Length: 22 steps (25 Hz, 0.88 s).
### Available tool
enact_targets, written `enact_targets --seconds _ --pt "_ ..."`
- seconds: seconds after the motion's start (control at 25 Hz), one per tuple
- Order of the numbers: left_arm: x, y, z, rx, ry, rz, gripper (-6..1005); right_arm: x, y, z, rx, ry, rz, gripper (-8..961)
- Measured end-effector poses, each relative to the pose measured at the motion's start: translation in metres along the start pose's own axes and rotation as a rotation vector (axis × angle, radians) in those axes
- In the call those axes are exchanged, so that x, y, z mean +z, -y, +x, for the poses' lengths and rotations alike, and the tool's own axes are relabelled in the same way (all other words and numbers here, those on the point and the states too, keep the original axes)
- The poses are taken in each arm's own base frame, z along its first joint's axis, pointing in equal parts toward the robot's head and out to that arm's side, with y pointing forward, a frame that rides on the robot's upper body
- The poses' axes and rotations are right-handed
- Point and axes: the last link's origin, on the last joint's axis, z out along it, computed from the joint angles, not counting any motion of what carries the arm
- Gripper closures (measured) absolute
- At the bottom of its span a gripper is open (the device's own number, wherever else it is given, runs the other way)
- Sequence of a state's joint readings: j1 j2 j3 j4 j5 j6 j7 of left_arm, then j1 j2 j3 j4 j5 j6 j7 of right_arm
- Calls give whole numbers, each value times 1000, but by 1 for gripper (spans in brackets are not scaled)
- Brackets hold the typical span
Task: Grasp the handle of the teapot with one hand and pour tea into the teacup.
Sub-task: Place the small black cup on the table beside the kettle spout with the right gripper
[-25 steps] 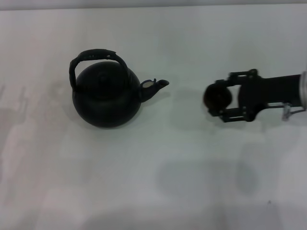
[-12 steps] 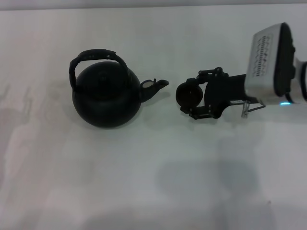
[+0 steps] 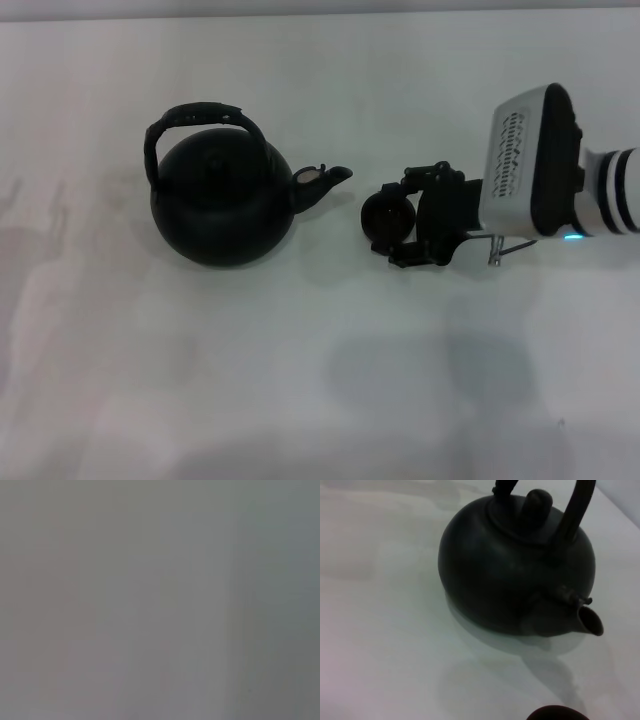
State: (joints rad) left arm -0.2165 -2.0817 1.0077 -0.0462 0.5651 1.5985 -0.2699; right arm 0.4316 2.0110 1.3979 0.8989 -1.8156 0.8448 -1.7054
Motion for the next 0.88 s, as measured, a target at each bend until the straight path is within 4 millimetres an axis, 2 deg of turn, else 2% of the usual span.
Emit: enact_targets --seconds 0.72,0.88 --pt "-2 1 0 10 5 0 503 6 -5 -2 -12 -6 12 220" --pt "-3 2 0 13 5 1 506 6 -4 -3 -9 -2 9 180"
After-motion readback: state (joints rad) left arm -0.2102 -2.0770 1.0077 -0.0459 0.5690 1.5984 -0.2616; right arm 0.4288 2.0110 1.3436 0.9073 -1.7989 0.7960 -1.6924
